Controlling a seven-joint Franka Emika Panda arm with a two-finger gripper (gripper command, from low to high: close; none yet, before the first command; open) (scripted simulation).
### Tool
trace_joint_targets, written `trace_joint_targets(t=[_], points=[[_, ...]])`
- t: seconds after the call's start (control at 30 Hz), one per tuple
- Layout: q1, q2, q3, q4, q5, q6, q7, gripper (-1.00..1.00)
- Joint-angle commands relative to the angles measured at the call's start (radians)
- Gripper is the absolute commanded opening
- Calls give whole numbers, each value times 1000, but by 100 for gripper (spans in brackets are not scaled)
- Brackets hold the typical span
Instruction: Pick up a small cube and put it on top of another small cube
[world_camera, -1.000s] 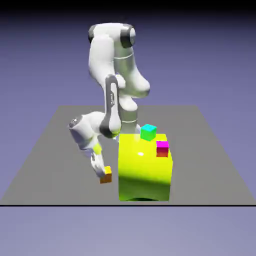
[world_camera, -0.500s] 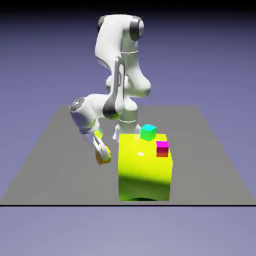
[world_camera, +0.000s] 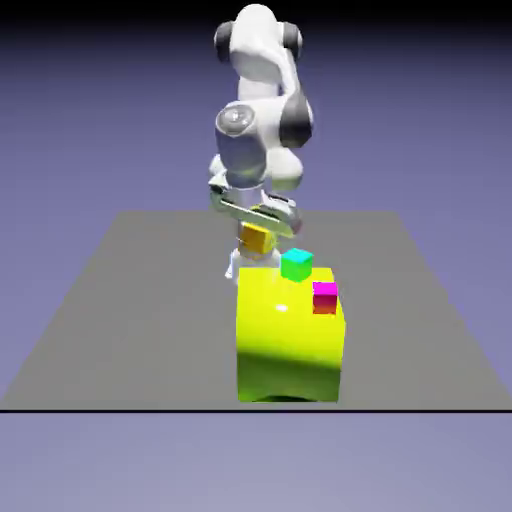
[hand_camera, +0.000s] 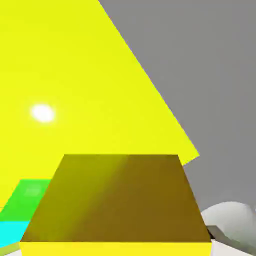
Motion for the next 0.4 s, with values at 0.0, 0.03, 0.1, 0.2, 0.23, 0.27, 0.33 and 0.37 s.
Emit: trace_joint_targets(t=[0.0, 0.03, 0.1, 0.2, 0.23, 0.27, 0.33, 0.37], points=[[-19, 1, 36, 10, 26, -4, -2, -100], [-39, 5, 72, 19, 54, -4, -3, -100], [-52, 9, 93, 24, 71, -1, -3, -100], [-40, 21, 114, -85, 93, 120, -13, -100], [-36, 25, 120, -121, 100, 161, -17, -100], [-34, 26, 123, -136, 103, 177, -18, -100], [-34, 26, 123, -136, 103, 177, -18, 100], [-39, 22, 116, -100, 96, 137, -15, 100]])
